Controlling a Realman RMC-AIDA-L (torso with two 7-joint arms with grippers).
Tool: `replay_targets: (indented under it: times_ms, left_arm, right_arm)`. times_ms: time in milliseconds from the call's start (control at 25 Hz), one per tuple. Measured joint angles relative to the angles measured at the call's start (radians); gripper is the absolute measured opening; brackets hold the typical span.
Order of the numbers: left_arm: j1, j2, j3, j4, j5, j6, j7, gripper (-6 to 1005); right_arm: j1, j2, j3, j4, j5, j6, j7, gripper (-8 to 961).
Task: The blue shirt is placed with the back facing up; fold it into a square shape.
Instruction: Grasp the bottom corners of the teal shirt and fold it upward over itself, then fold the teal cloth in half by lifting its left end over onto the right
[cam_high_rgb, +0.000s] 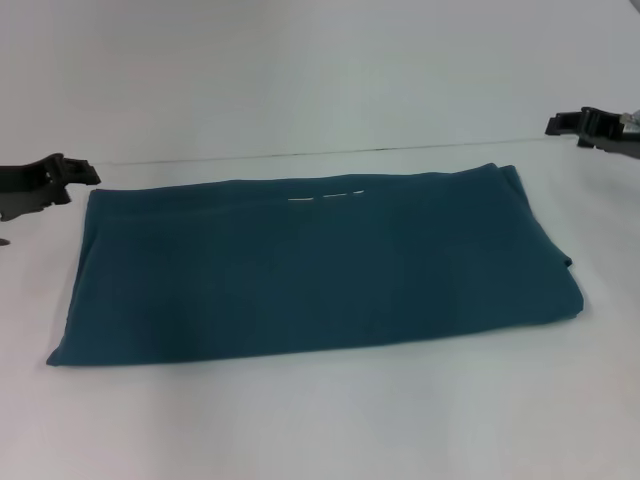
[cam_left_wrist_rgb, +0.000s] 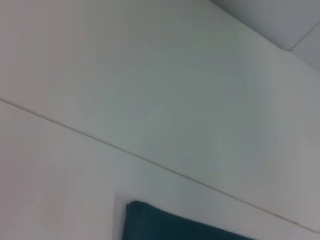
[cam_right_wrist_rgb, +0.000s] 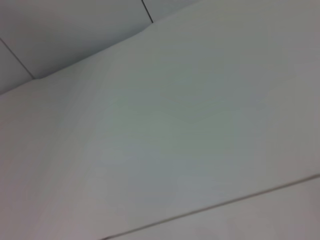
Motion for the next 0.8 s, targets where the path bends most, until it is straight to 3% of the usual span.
replay_targets:
  times_ms: [200, 400, 560, 800]
  left_arm:
    - [0.058, -0.021, -0.004, 0.081, -0.102, 0.084, 0.068, 490]
    - [0.127, -0.025, -0.008, 0.107, -0.266, 0.234, 0.171, 622]
    - [0.176, -0.027, -0.016, 0.103, -0.377, 0.332, 0.237, 802]
    - [0.228, -0.040, -0.019, 0.057, -0.471, 0.372, 0.249, 952]
  right_arm:
    - [-0.049, -0.003, 0.067, -0.025, 0.062, -0.171, -0.059, 540]
    - [-0.162, 0.009, 0.150, -0.046, 0.339, -0.458, -0.292, 666]
    - [-0.251, 0.011, 0.161, -0.040, 0.453, -0.649, -0.385, 655]
    - [-0.345, 0.023, 0.169, -0.027, 0.465, -0.757, -0.412, 655]
